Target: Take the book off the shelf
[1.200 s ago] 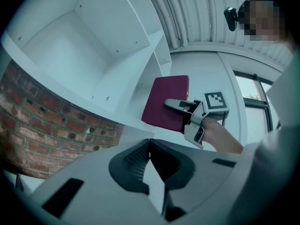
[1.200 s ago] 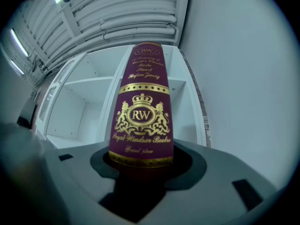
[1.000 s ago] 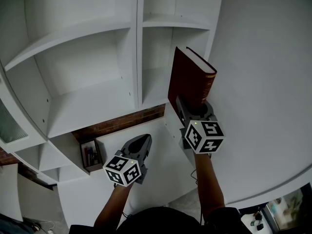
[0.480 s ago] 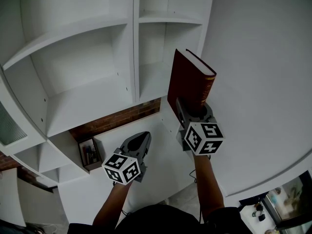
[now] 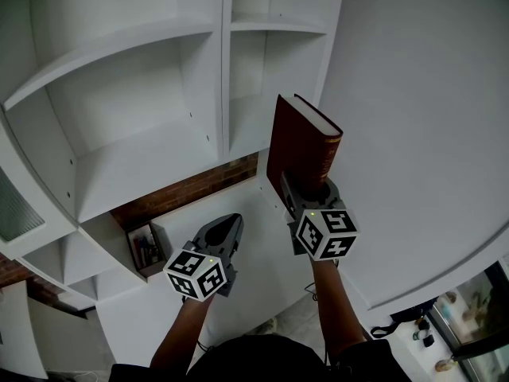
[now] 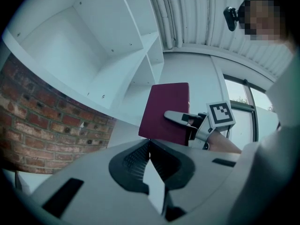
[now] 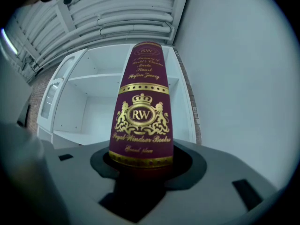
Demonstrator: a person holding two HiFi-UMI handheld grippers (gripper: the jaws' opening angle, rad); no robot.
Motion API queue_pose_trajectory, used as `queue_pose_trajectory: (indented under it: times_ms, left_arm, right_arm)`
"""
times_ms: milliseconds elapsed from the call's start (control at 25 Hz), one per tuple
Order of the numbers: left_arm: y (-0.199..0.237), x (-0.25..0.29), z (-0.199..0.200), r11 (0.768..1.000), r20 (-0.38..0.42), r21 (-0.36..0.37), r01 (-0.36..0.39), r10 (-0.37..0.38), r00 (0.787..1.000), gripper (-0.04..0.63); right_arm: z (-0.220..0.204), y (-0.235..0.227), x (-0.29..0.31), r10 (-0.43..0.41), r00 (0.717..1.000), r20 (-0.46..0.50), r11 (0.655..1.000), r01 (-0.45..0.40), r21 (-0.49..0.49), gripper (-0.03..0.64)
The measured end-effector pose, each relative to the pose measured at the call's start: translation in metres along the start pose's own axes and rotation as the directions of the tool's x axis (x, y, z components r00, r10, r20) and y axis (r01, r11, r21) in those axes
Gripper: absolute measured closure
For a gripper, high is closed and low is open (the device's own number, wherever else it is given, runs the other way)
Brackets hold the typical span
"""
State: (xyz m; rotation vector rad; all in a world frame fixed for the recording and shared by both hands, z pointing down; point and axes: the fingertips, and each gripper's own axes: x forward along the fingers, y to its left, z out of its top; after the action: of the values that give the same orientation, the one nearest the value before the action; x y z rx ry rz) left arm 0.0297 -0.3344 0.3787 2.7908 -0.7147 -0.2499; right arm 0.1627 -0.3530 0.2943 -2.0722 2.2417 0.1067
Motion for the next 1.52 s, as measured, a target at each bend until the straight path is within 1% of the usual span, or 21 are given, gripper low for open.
queue_pose_trajectory:
  times_ms: [280, 440, 640, 840, 1120, 1280, 1520]
  left_arm:
    - [-0.002, -0.011, -0.006, 0.999, -0.006, -0.017, 0.028, -0.029, 1.0, 0.58]
    - [-0.006, -0.012, -0.004, 0.999, -0.007, -0.014, 0.044, -0.044, 0.999, 0.58]
    - [-0.002, -0.013, 0.004, 0.999, 0.008, -0.008, 0.045, -0.045, 0.999, 0.579]
    - [-0.004, -0.012, 0.001, 0.999, 0.007, -0.013, 0.046, -0.046, 0.999, 0.58]
    - [-0.023, -0.006, -0.002, 0.999, 0.007, -0.009, 0.054, -0.054, 0.999, 0.579]
    - [-0.04, -0.002, -0.006, 0.998, 0.007, -0.002, 0.057, -0.057, 0.998, 0.58]
    - [-0.071, 0.003, -0.01, 0.999, 0.011, -0.005, 0.053, -0.053, 0.999, 0.58]
  right_arm:
    - [-0.02, 0.013, -0.016, -0.017, 0.999, -0.039, 1.0, 0.018, 0.009, 0.377]
    - [-0.027, 0.015, -0.022, -0.025, 0.998, -0.053, 1.0, 0.025, 0.014, 0.377]
    - [-0.039, 0.021, -0.026, -0.016, 0.997, -0.079, 1.0, 0.018, 0.021, 0.377]
    - [-0.048, 0.023, -0.031, -0.006, 0.995, -0.098, 1.0, 0.009, 0.028, 0.376]
    - [-0.05, 0.016, -0.046, 0.0, 0.995, -0.101, 0.999, 0.004, 0.038, 0.376]
    - [-0.049, 0.01, -0.06, 0.007, 0.995, -0.097, 0.999, -0.002, 0.045, 0.376]
    - [-0.047, 0.003, -0.082, 0.039, 0.994, -0.106, 0.998, -0.034, 0.053, 0.377]
